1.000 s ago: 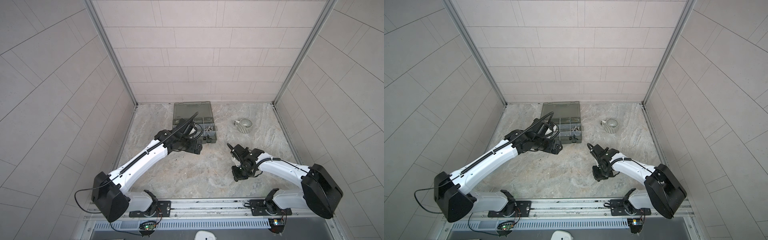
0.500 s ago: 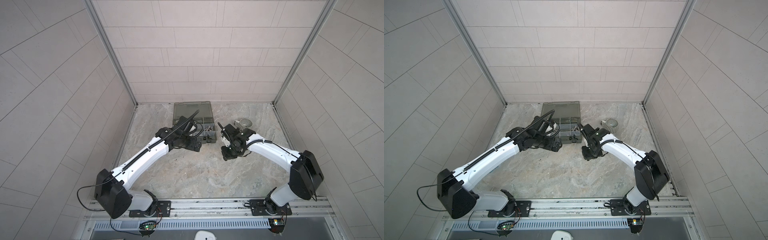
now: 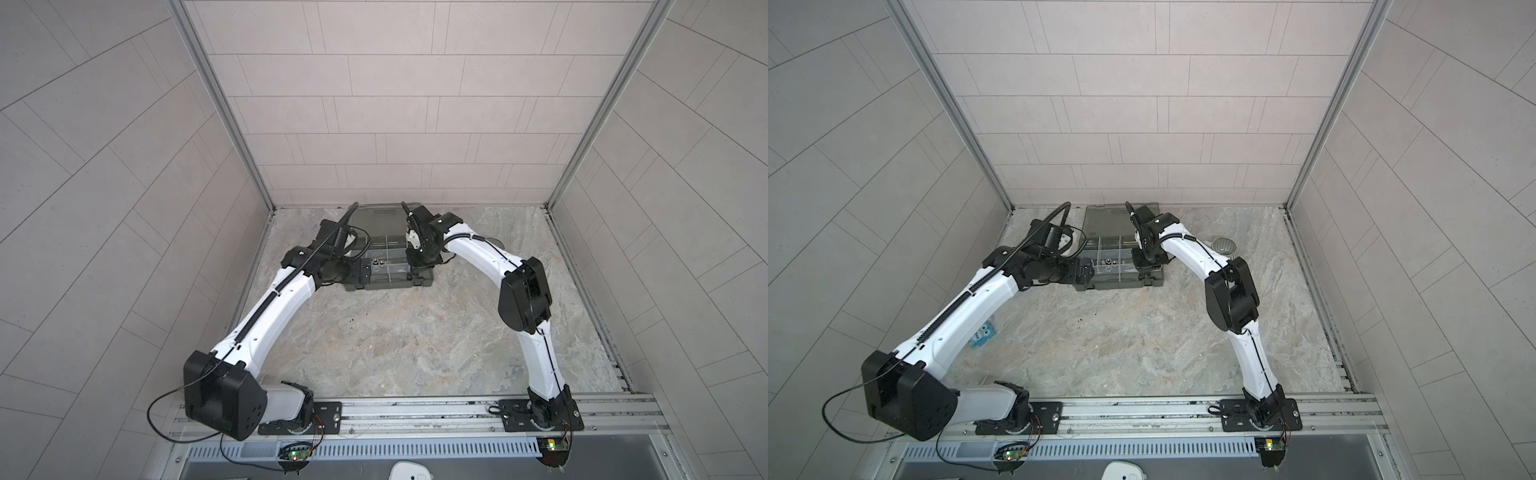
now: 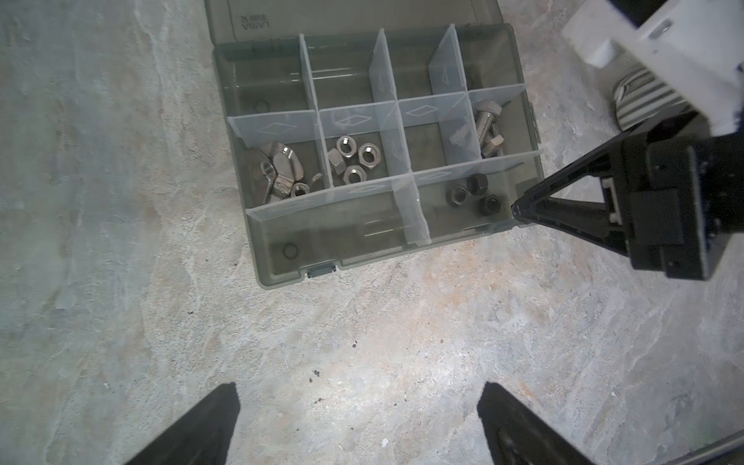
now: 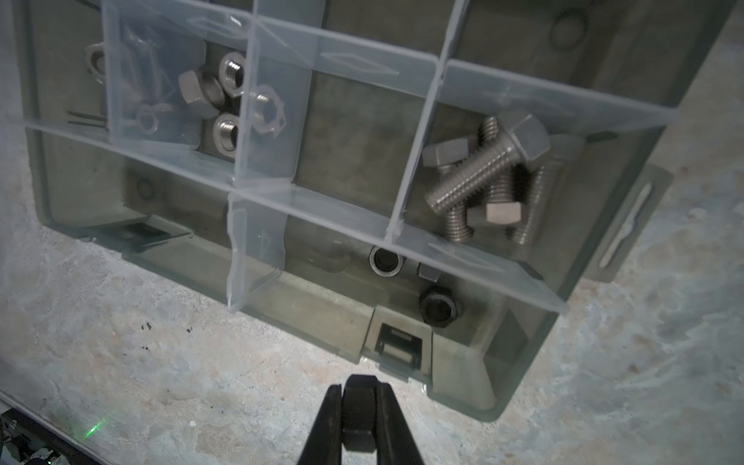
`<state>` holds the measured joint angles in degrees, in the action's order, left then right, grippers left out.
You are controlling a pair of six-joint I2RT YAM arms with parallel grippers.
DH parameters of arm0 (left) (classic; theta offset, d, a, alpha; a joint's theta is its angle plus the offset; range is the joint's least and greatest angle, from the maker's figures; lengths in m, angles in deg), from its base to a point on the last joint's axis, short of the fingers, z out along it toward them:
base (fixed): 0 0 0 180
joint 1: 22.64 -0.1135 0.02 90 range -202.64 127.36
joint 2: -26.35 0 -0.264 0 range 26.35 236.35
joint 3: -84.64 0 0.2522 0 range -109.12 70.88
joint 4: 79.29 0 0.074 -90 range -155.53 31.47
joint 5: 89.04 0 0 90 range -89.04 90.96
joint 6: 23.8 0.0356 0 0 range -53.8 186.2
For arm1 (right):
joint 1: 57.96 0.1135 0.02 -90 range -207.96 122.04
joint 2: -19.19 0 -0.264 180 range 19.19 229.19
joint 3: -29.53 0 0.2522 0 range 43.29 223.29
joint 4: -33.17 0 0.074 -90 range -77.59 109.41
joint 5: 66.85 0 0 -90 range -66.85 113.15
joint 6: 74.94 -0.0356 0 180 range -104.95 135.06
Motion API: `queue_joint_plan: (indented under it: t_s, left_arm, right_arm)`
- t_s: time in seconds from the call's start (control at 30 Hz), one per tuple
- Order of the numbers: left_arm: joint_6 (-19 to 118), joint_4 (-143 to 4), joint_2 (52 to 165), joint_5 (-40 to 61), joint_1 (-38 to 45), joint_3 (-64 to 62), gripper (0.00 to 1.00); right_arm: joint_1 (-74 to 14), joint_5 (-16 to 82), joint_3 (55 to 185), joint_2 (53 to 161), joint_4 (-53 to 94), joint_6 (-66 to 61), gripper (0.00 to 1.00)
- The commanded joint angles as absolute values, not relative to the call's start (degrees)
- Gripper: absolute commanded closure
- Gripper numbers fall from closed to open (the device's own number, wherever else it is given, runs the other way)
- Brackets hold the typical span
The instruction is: Sort the screws and nuts into containers
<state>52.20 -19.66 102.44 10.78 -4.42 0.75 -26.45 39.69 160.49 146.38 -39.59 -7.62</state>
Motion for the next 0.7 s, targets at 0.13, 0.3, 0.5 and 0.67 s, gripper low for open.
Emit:
queue_joint_plan:
  t_s: [0.13,0.3,0.5,0.67]
  left_arm:
    - [54.1,-20.5,101.4,11.9,-7.9,2.2,0.0]
    - [54.1,-22.0,102.2,10.2,-9.2,1.2,0.0]
    - [54.8,-29.5,98.6,1.4,-11.0,4.3,0.0]
    - [55.2,-36.8,96.1,-2.9,-15.5,11.4,0.0]
  right_arm:
    - [-28.6,42.2,165.6,149.8,-45.9,-5.8,0.59]
    - [-29.5,41.4,165.0,144.5,-46.2,-3.0,0.34]
    - [-32.4,36.3,154.0,132.5,-41.9,-0.6,0.27]
    - [-37.9,33.4,134.9,117.0,-30.2,-4.6,0.23]
